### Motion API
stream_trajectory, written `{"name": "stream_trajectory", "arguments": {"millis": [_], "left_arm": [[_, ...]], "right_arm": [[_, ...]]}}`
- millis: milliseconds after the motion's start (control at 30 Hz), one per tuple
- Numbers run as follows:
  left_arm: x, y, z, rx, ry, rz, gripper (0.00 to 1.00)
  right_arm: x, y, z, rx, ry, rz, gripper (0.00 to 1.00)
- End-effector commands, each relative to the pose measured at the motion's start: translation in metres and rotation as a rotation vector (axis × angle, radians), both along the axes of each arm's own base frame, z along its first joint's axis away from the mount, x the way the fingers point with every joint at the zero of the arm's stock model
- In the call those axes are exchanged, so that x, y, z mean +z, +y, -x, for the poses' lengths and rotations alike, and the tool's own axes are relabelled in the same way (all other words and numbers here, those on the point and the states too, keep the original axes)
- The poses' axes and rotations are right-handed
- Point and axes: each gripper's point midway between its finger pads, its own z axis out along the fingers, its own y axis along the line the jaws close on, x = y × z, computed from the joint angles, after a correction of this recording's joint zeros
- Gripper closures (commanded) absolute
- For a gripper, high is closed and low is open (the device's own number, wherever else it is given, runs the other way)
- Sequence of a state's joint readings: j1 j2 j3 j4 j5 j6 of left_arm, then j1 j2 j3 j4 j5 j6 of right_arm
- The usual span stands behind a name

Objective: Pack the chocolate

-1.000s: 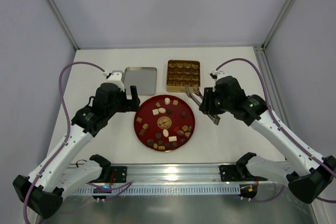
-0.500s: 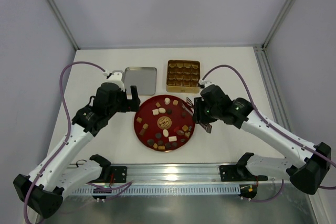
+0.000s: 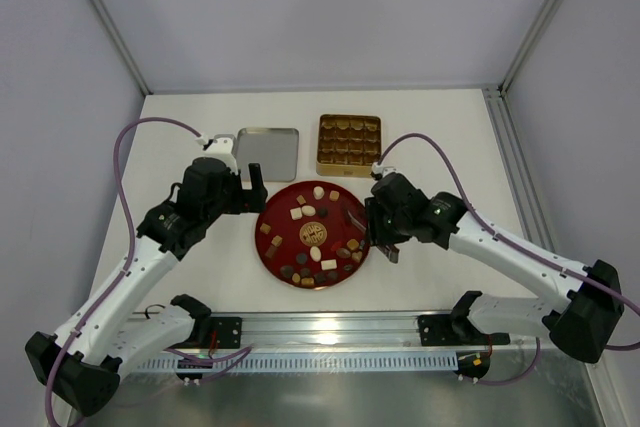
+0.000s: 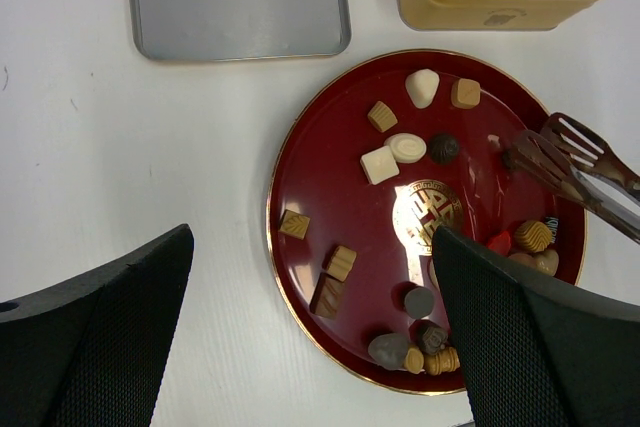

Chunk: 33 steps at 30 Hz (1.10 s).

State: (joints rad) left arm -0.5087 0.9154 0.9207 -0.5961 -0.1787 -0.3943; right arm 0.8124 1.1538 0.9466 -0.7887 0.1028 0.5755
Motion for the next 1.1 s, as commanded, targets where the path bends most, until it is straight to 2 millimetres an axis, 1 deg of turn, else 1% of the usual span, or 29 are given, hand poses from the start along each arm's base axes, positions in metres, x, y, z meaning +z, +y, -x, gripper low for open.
{"name": "stream_trajectory", "arguments": {"millis": [0,100,267,367,633,833,900,1000,1067], "left_arm": [[0.016,-0.004,-0.004,0.002,-0.043,0.037,0.00],[0.016,-0.004,-0.003,0.000,-0.042,0.039,0.00],[0.016,-0.004,-0.003,0.001,-0.041,0.038,0.00],[0.015,-0.004,-0.003,-0.001,-0.039,0.038,0.00],[0.017,-0.005,-0.003,-0.005,-0.044,0.041,0.00],[0.017,-0.005,-0.003,-0.005,-0.044,0.043,0.00],[0.017,-0.005,-0.002,-0.006,-0.045,0.043,0.00],[0.017,-0.004,-0.002,-0.005,-0.044,0.041,0.00],[0.017,-0.004,-0.002,-0.002,-0.045,0.040,0.00]], "right_arm": [[0.001,0.011,-0.007,-0.015,-0.030,-0.029,0.55],[-0.006,0.012,-0.006,-0.015,-0.019,-0.007,0.55],[-0.013,0.012,-0.006,-0.017,-0.011,0.008,0.56],[-0.013,0.012,-0.006,-0.019,-0.013,0.012,0.58],[-0.012,0.013,-0.005,-0.018,-0.015,0.010,0.61],[-0.013,0.014,-0.007,-0.018,-0.015,0.014,0.65],[-0.013,0.016,-0.007,-0.013,-0.015,0.015,0.69],[-0.009,0.017,-0.008,-0.009,-0.021,0.011,0.73],[-0.003,0.017,-0.010,-0.009,-0.029,0.009,0.77]]}}
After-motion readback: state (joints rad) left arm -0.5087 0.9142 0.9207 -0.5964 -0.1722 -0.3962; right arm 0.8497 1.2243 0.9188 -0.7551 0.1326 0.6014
